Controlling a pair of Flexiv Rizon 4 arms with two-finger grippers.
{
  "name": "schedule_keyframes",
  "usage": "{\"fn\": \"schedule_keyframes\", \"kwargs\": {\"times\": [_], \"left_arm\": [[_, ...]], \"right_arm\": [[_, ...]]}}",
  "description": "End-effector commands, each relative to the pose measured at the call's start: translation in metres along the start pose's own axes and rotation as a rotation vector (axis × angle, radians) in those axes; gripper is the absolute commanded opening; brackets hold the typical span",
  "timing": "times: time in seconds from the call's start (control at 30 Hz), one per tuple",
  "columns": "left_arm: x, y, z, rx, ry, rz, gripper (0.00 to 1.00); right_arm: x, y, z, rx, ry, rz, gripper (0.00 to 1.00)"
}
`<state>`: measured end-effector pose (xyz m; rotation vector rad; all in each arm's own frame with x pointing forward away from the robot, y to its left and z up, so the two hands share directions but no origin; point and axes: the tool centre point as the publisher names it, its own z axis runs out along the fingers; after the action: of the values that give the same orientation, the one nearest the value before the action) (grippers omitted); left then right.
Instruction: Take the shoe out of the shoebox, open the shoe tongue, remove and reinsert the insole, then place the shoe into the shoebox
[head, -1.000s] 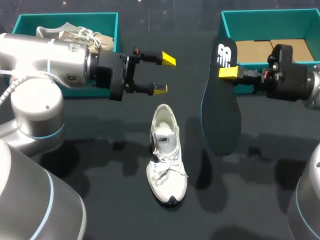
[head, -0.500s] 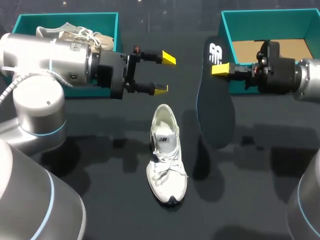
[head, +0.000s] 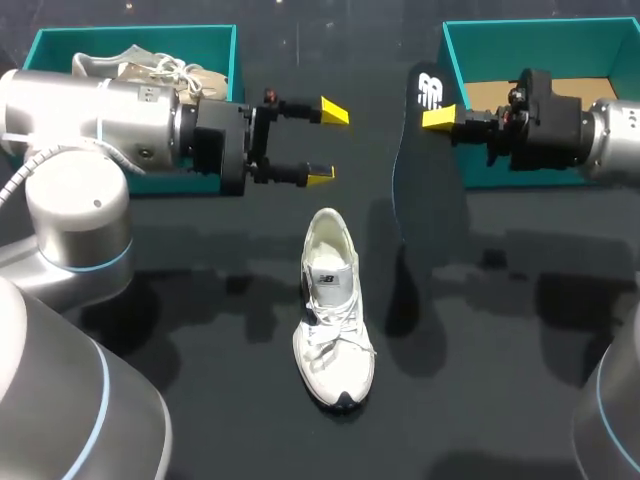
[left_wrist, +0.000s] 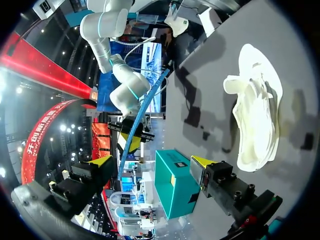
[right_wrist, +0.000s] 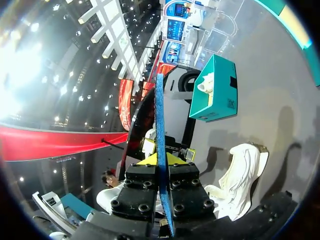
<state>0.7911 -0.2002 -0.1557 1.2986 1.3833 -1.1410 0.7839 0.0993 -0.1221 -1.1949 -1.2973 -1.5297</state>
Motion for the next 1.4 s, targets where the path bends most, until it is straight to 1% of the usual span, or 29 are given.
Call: {"fn": "schedule_keyframes", "kwargs": {"times": [0.03,0.1,0.17,0.27,0.33,0.53,0.57,0.67,0.77,0.83,0.87,0.93,1.07,1.3,1.4], "left_arm": [[0.001,0.001,0.004,0.009,-0.002,-0.002,1.00],[0.002,0.001,0.009,0.003,-0.006,0.000,1.00],[0.002,0.002,0.013,0.013,-0.015,-0.002,1.00],[0.004,0.003,0.018,0.013,-0.016,-0.005,1.00],[0.005,0.003,0.020,0.014,-0.024,-0.002,1.00],[0.006,0.000,0.027,0.014,-0.024,0.005,1.00],[0.006,-0.001,0.028,0.014,-0.025,0.007,0.95],[0.006,-0.002,0.028,0.013,-0.030,0.010,0.72],[0.006,-0.002,0.029,0.007,-0.037,0.006,0.63],[0.006,-0.001,0.030,0.005,-0.039,0.004,0.52],[0.006,-0.001,0.030,0.003,-0.041,0.002,0.49],[0.007,0.000,0.031,0.003,-0.042,0.000,0.48],[0.008,0.002,0.033,-0.001,-0.039,-0.011,0.48],[0.005,0.005,0.035,-0.009,-0.053,-0.020,0.42],[0.004,0.006,0.035,-0.015,-0.060,-0.020,0.35]], "right_arm": [[0.000,-0.002,0.000,0.001,-0.003,0.001,0.00],[0.000,-0.002,0.000,0.001,-0.003,0.001,0.00],[-0.005,0.006,0.007,0.008,0.014,0.039,0.00],[-0.015,0.013,0.017,0.027,0.010,0.113,0.00],[-0.021,0.016,0.025,0.051,0.001,0.165,0.00],[-0.034,0.022,0.039,0.065,-0.021,0.262,0.00],[-0.037,0.023,0.040,0.065,-0.027,0.275,0.00],[-0.042,0.027,0.045,0.067,-0.037,0.289,0.00],[-0.045,0.031,0.049,0.066,-0.045,0.295,0.00],[-0.046,0.033,0.052,0.061,-0.045,0.294,0.00],[-0.046,0.034,0.054,0.058,-0.047,0.293,0.00],[-0.045,0.034,0.056,0.055,-0.055,0.295,0.00],[-0.046,0.035,0.061,0.046,-0.057,0.302,0.00],[-0.046,0.034,0.071,0.038,-0.056,0.310,0.00],[-0.047,0.033,0.074,0.038,-0.052,0.312,0.00]]}}
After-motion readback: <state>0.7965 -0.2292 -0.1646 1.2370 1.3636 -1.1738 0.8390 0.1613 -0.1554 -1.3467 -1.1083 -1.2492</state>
